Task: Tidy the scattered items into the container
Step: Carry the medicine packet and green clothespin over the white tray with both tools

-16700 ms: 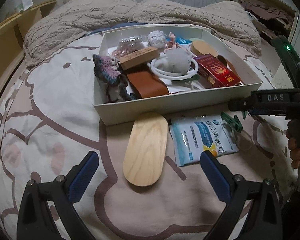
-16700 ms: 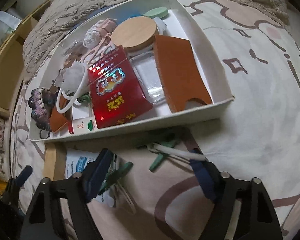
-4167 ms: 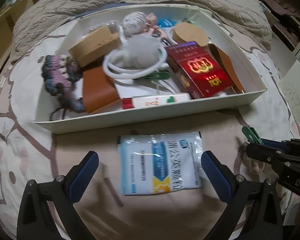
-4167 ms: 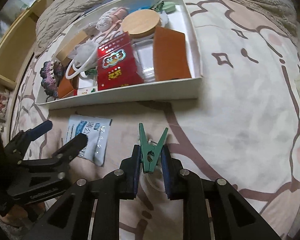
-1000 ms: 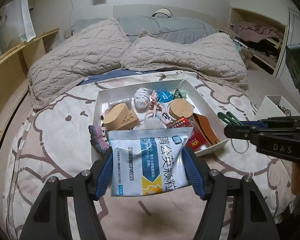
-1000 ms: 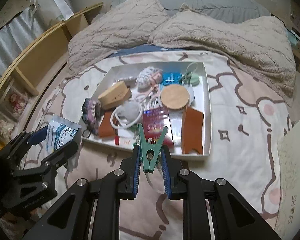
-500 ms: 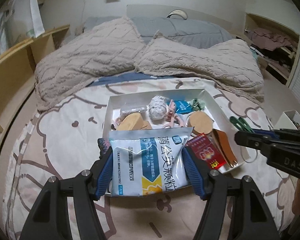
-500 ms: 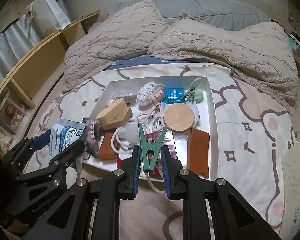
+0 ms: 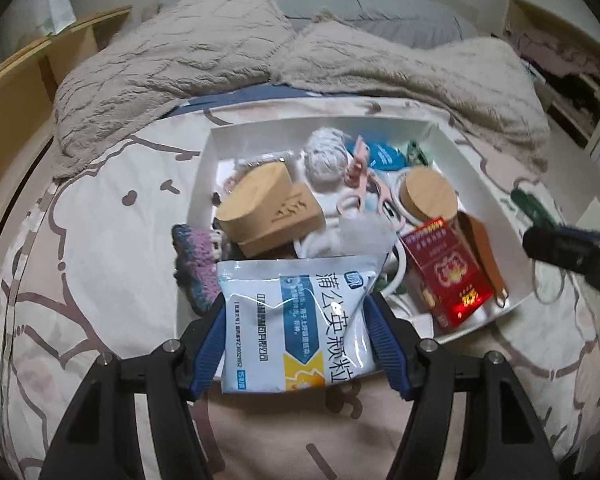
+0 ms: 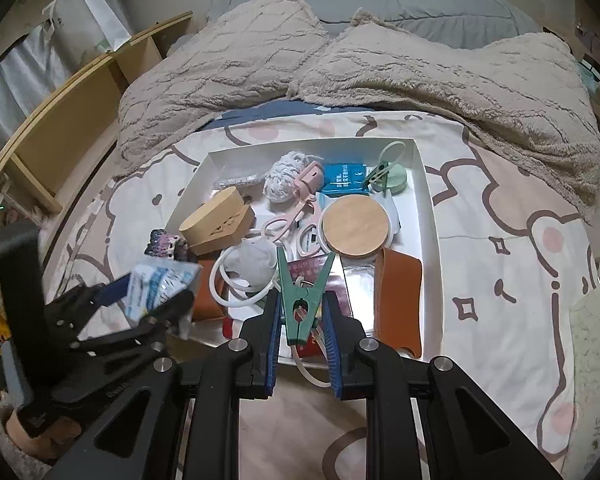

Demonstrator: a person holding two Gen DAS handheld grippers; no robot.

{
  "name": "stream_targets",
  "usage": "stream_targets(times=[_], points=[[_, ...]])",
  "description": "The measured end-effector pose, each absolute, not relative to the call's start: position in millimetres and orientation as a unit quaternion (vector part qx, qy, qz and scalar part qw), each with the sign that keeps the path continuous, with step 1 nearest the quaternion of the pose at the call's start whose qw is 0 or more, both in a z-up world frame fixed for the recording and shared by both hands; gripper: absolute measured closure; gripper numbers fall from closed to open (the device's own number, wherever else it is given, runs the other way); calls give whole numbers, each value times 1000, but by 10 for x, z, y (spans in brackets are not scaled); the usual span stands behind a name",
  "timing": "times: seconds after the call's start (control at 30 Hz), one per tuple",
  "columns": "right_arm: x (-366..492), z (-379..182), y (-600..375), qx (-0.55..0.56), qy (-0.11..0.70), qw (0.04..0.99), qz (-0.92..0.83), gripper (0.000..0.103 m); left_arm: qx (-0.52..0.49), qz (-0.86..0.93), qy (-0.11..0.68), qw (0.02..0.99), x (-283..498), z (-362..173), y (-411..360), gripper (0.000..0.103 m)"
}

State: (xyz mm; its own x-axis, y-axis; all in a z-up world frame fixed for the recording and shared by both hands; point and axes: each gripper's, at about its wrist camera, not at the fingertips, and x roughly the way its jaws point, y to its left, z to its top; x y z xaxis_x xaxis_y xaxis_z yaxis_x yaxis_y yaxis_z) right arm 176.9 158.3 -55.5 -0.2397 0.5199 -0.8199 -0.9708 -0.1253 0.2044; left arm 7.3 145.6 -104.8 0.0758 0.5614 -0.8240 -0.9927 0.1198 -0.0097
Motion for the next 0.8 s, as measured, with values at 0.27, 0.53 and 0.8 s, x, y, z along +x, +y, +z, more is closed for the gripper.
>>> stream_targets(times=[0.27,0.53,0.8], points=[[1792,-596,1599,-296,394,536,685,82,-314,586,359,655,177,-1228,1577,36],[1803,-653,1632,-296,401,531,685,82,-331,580,378,641,225,-1487,1678,36],[1788,-766,1689,-300,413,526,681,82,-351,584,366,634,143,-1586,1688,32]])
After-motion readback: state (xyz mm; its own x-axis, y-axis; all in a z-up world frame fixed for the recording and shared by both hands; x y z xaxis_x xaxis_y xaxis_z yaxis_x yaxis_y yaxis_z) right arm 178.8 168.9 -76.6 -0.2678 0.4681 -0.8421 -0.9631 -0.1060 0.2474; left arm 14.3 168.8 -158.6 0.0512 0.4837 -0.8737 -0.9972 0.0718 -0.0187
